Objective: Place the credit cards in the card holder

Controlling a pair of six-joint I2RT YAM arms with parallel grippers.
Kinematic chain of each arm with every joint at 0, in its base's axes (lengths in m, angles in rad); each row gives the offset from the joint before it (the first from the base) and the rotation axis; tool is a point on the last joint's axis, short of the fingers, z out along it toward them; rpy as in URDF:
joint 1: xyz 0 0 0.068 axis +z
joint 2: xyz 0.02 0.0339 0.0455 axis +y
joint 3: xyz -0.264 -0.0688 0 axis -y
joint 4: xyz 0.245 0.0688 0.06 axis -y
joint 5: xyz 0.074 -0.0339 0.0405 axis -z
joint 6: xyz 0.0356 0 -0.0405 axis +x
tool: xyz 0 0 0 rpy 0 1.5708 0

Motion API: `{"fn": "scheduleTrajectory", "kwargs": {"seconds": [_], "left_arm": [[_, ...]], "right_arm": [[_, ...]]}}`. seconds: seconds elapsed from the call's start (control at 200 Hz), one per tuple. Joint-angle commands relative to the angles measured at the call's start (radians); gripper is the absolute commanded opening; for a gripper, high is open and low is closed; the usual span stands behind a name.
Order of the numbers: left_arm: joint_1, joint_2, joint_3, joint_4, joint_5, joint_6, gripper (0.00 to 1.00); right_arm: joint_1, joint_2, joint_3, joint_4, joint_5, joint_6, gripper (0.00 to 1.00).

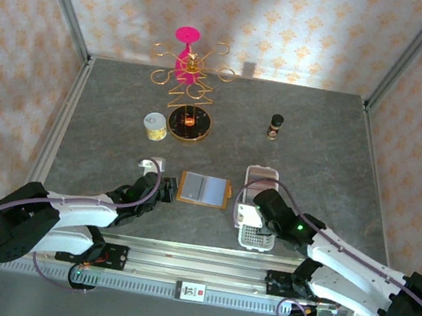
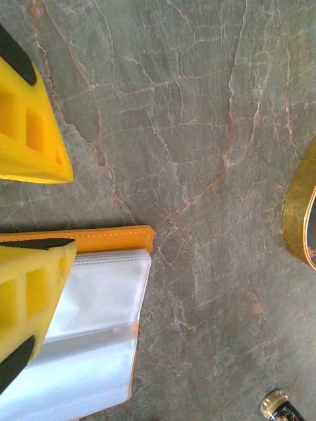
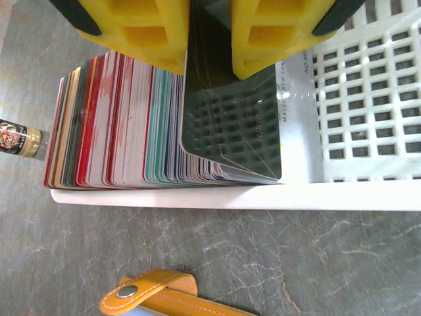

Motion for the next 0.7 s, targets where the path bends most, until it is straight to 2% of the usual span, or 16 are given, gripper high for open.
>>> {"fn": "scheduleTrajectory", "kwargs": {"seconds": [0.0,0.26,0.365,0.45,0.536,0.581,0.611,0.676,0.696], "left_arm": [[0.002,0.012,0.005,0.025,0.01,-0.008,0.29],[0.002,0.013,0.004,0.028,0.022,-0.01,0.31],[0.002,0.012,0.004,0.031,0.027,-0.008,0.32],[0.002,0.013,0.003,0.037,0.03,-0.009,0.32],[0.002,0.014,0.004,0.036,0.033,-0.008,0.32],[0.002,0.016,0.004,0.037,0.032,-0.008,0.32],[0.002,0.015,0.004,0.036,0.034,-0.007,0.32],[0.002,0.016,0.004,0.038,0.034,-0.007,0.32],[0.002,0.015,0.004,0.038,0.034,-0.007,0.32]], "right_arm": [[-0.004,-0.026,0.053,-0.065,0.011,0.041,0.17],[-0.004,-0.059,0.141,-0.223,-0.166,0.173,0.16],[-0.004,-0.08,0.16,-0.237,-0.23,0.195,0.11],[-0.004,-0.102,0.148,-0.214,-0.225,0.192,0.08],[-0.004,-0.113,0.124,-0.19,-0.188,0.182,0.1],[-0.004,-0.108,0.113,-0.173,-0.149,0.19,0.15],[-0.004,-0.101,0.109,-0.172,-0.137,0.189,0.22],[-0.004,-0.08,0.103,-0.169,-0.111,0.178,0.66],[-0.004,-0.074,0.098,-0.16,-0.096,0.179,0.74]]}}
